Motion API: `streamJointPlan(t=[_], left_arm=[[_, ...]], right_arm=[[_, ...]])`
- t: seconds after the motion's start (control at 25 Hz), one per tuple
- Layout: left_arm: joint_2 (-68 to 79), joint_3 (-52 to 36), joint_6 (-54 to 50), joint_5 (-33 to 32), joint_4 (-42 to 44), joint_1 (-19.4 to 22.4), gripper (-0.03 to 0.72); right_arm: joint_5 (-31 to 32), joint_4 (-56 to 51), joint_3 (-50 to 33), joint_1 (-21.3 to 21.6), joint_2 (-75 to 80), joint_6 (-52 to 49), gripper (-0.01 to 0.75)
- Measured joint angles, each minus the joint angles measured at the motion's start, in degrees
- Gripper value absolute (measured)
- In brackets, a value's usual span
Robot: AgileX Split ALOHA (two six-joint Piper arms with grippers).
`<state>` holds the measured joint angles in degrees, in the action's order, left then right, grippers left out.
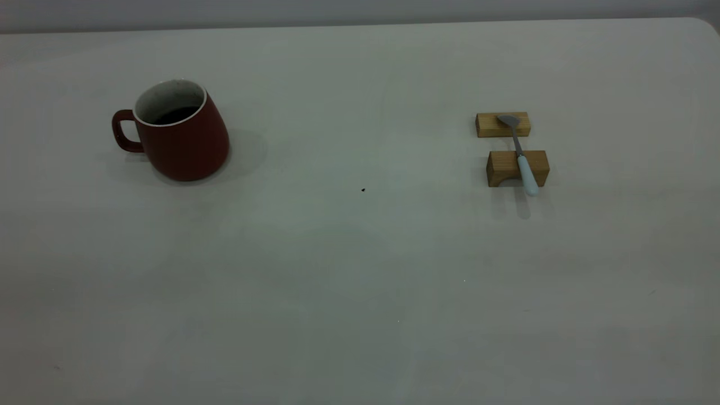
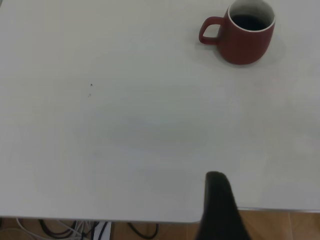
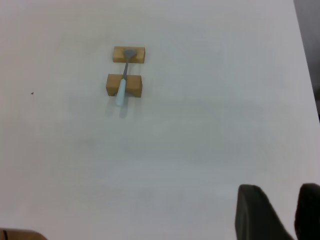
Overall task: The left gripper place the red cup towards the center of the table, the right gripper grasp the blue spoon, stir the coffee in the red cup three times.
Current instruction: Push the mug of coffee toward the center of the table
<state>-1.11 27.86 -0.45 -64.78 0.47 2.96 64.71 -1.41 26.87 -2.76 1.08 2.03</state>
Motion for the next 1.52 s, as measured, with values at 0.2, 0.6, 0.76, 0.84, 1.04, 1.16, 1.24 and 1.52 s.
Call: streamJointPlan(t=[0.2,0.6,0.76,0.84,1.04,1.16,1.24,1.52], left_arm=[[0.0,0.0,0.0,0.0,0.0,0.0,0.558],[0.0,0.0,0.0,0.0,0.0,0.0,0.558],[0.0,0.0,0.0,0.0,0.0,0.0,0.558],[0.0,0.0,0.0,0.0,0.0,0.0,0.558],[0.0,0.0,0.0,0.0,-0.1,0.0,0.558],[0.0,0.0,0.0,0.0,-1.7,0.0,0.558],[0.0,0.0,0.0,0.0,-4.1,0.0,0.558],[0.9,0.2,-0.6,0.0,-5.3,0.0,0.558]], right_arm=[[0.0,0.0,0.0,0.0,0.0,0.0,0.237],[0.0,0.0,0.0,0.0,0.0,0.0,0.237],[0.0,0.0,0.0,0.0,0.0,0.0,0.237],[0.0,0.0,0.0,0.0,0.0,0.0,0.237],[0.0,0.0,0.0,0.0,0.0,0.0,0.237],[0.0,0.0,0.0,0.0,0.0,0.0,0.237],[0.0,0.0,0.0,0.0,0.0,0.0,0.237],[0.0,0.0,0.0,0.0,0.0,0.0,0.237]])
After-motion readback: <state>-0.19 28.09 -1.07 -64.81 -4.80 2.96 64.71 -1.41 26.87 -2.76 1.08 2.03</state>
